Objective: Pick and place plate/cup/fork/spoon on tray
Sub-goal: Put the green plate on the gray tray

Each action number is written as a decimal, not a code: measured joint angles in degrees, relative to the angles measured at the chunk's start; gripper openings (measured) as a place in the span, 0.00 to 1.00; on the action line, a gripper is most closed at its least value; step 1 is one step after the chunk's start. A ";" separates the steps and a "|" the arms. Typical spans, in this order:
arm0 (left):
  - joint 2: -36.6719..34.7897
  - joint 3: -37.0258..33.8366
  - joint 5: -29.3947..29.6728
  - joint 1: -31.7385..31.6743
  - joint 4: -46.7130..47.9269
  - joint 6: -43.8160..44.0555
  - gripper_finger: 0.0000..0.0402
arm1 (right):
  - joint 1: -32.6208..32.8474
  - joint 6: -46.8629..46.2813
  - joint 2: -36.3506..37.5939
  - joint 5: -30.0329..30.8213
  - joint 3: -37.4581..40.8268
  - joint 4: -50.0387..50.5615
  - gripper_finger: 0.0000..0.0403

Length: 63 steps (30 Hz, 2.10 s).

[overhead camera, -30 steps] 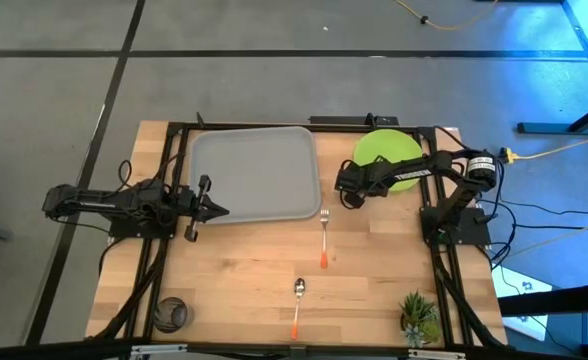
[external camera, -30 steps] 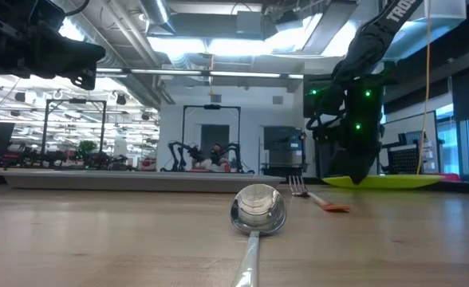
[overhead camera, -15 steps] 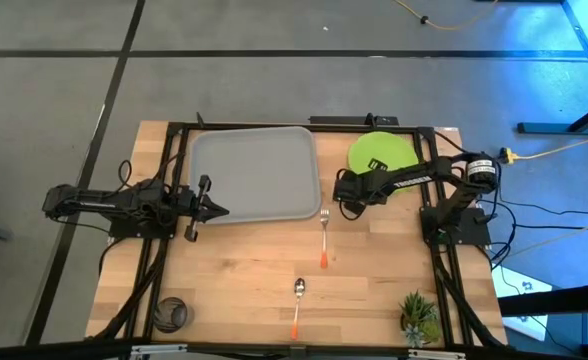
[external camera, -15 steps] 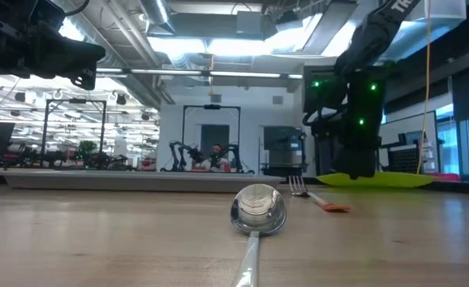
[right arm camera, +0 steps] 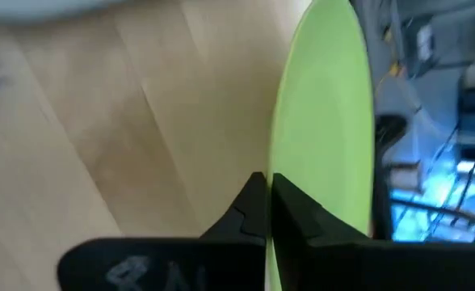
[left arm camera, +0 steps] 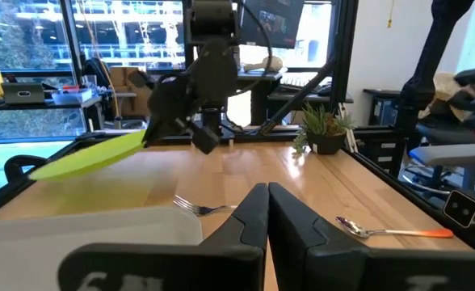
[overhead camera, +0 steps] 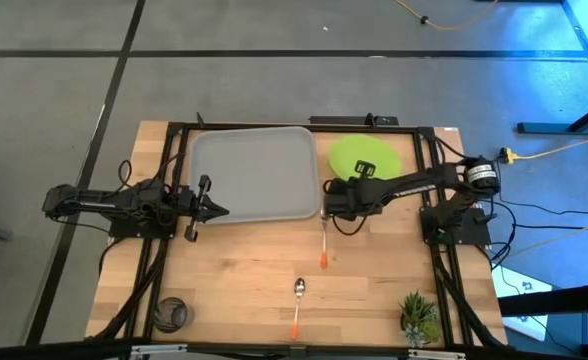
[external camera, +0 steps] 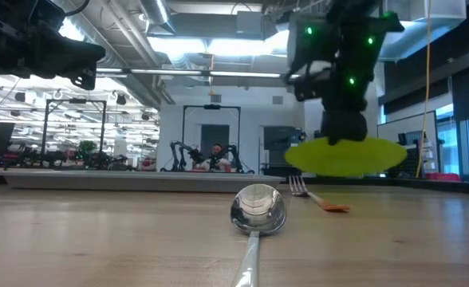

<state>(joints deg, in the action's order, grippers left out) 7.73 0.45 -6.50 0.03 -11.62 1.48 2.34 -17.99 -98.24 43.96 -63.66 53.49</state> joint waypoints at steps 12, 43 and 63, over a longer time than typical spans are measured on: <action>0.01 0.63 1.29 0.00 -0.22 2.62 0.00 | 3.97 25.37 0.02 1.72 -8.81 -13.17 0.01; 0.02 2.84 1.51 0.00 -0.42 2.91 0.00 | 3.49 60.47 -28.13 -16.70 -25.64 -40.95 0.01; 0.02 2.84 1.51 0.00 -1.78 2.91 0.00 | -1.50 54.24 -31.01 -21.66 -26.54 -41.22 0.09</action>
<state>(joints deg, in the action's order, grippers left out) 7.75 3.29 -4.99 0.03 -13.39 4.39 0.84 36.25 -129.25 22.30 -90.19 12.27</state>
